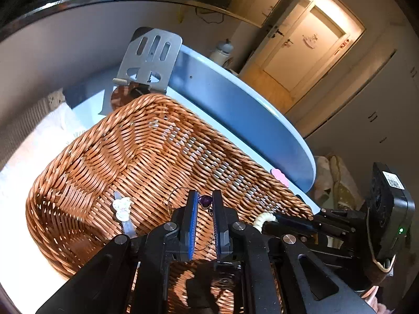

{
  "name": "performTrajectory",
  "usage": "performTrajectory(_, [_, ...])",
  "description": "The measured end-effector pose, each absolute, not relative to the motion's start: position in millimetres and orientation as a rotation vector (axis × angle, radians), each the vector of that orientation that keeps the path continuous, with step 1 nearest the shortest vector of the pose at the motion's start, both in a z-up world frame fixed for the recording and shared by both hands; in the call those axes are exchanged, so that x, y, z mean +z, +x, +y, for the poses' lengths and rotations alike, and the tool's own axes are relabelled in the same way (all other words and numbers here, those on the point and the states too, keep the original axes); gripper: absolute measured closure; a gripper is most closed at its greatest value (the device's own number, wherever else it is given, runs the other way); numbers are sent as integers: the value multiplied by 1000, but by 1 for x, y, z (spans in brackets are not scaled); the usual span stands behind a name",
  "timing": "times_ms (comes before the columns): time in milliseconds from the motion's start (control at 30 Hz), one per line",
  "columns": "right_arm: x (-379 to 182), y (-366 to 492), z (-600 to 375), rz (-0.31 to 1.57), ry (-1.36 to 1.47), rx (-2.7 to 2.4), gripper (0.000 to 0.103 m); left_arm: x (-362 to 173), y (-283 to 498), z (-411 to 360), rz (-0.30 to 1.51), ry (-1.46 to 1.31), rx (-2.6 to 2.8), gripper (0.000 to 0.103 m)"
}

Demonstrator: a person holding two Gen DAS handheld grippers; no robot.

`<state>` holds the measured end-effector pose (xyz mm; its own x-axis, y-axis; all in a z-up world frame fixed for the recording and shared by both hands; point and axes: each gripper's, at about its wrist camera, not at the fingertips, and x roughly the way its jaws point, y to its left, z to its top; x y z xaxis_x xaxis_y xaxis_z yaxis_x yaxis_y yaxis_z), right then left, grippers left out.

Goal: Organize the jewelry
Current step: 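Carry the bangle and cream hair tie into the wicker basket and open both tools, then move both tools back toward the remaining hair ties on the tablecloth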

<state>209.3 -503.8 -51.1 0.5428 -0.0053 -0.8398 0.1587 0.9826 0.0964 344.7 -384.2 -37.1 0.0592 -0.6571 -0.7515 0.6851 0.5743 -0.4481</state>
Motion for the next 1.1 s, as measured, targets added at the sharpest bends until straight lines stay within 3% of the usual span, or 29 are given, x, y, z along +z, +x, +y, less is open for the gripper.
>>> performTrajectory(200, [-59, 219, -499, 1023, 180, -86, 90, -41, 350, -380, 1124, 40, -993, 90])
performTrajectory(367, [-51, 212, -501, 998, 220, -72, 89, -42, 349, -366, 1160, 17, -987, 65])
performTrajectory(433, [-45, 207, -500, 984, 223, -75, 89, -38, 348, -356, 1154, -12, -987, 63])
performTrajectory(933, [13, 125, -465, 851, 268, -6, 87, 58, 263, -230, 985, -26, -880, 60])
performTrajectory(1100, [23, 97, -432, 827, 245, 43, 81, 80, 219, -175, 913, -29, -829, 54])
